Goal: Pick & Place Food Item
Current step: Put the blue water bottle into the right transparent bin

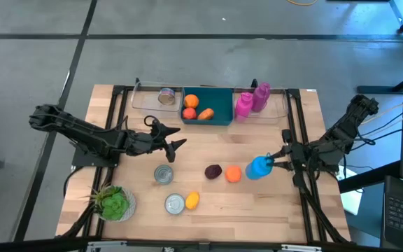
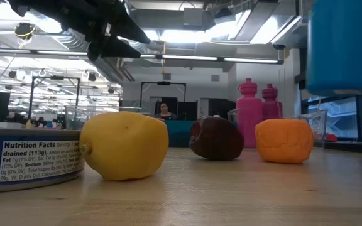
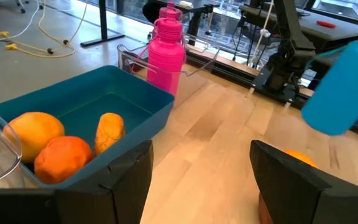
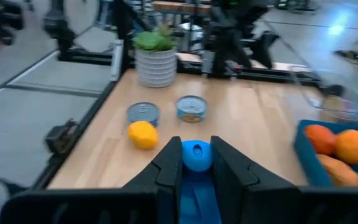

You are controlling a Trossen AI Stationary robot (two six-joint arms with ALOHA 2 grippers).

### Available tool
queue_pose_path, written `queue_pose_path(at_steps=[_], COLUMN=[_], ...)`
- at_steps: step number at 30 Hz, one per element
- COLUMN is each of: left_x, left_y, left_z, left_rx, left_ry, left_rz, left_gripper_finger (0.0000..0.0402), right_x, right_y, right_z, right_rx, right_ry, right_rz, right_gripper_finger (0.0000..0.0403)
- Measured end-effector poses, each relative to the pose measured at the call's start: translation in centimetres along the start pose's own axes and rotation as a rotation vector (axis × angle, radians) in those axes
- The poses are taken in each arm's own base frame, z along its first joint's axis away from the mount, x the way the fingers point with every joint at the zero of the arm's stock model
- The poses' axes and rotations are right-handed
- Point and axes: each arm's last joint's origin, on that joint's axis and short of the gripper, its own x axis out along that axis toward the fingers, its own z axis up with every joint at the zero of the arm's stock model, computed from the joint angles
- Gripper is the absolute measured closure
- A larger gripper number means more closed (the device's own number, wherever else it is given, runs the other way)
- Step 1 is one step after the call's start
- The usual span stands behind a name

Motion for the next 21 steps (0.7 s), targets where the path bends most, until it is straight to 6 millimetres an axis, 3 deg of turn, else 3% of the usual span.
queue_pose_path(at_steps=[21], left_x=[0.0], left_y=[-0.2], left_z=[-0.1], left_rx=[0.014], left_ry=[0.022], left_rz=[-0.051], left_gripper_finger=[0.0141], right_x=[1.2], right_y=[-3.6], right_z=[0.1], right_rx=[0.037], right_ry=[0.018], right_rz=[-0.369], right_gripper_finger=[0.0345])
